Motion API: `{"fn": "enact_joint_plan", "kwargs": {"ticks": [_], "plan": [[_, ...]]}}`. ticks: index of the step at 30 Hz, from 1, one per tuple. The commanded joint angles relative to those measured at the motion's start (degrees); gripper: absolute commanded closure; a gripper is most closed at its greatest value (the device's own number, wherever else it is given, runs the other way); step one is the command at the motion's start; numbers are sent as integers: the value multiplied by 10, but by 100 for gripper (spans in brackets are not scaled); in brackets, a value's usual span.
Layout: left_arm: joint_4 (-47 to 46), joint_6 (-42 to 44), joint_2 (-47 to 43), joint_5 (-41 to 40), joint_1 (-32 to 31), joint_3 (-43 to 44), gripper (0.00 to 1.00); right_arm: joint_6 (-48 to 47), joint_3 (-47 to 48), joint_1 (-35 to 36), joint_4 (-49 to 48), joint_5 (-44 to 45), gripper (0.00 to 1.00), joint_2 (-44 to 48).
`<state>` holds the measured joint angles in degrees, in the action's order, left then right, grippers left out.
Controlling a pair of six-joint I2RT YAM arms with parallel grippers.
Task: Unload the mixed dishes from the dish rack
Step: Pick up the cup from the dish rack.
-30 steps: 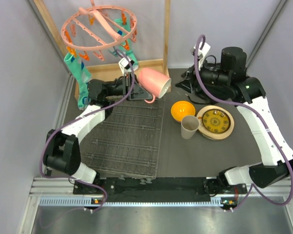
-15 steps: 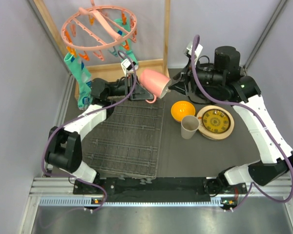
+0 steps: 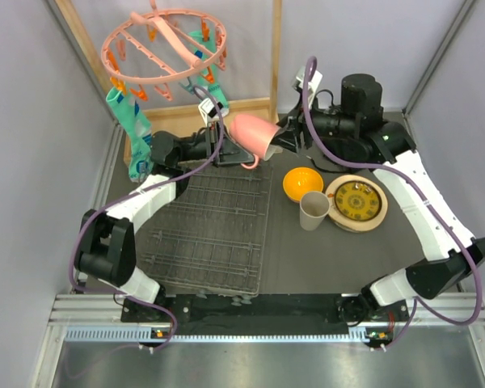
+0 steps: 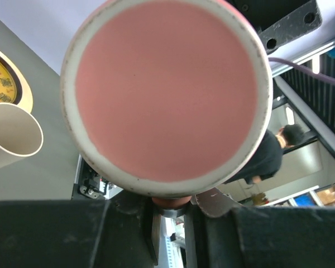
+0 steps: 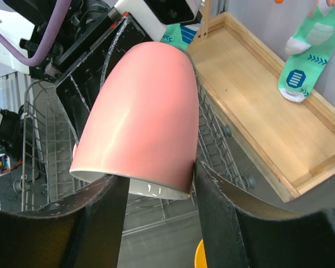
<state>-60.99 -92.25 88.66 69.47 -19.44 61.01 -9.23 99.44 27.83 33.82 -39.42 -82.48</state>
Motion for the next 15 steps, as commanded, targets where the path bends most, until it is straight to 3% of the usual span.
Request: {"fn": "enact_joint_plan", "kwargs": {"ticks": [1,11,15], "plan": [[-86,-26,-25,-42,0,-2,100,3,15,18,-60,3,51,-9],[-113,-58,-48,-60,-14,-11,100,-7,70,36,-38,4,57,-58],[-111,-52,-57,-61,-16,-19,100,-14,90,42,-24,7,71,-70]]}}
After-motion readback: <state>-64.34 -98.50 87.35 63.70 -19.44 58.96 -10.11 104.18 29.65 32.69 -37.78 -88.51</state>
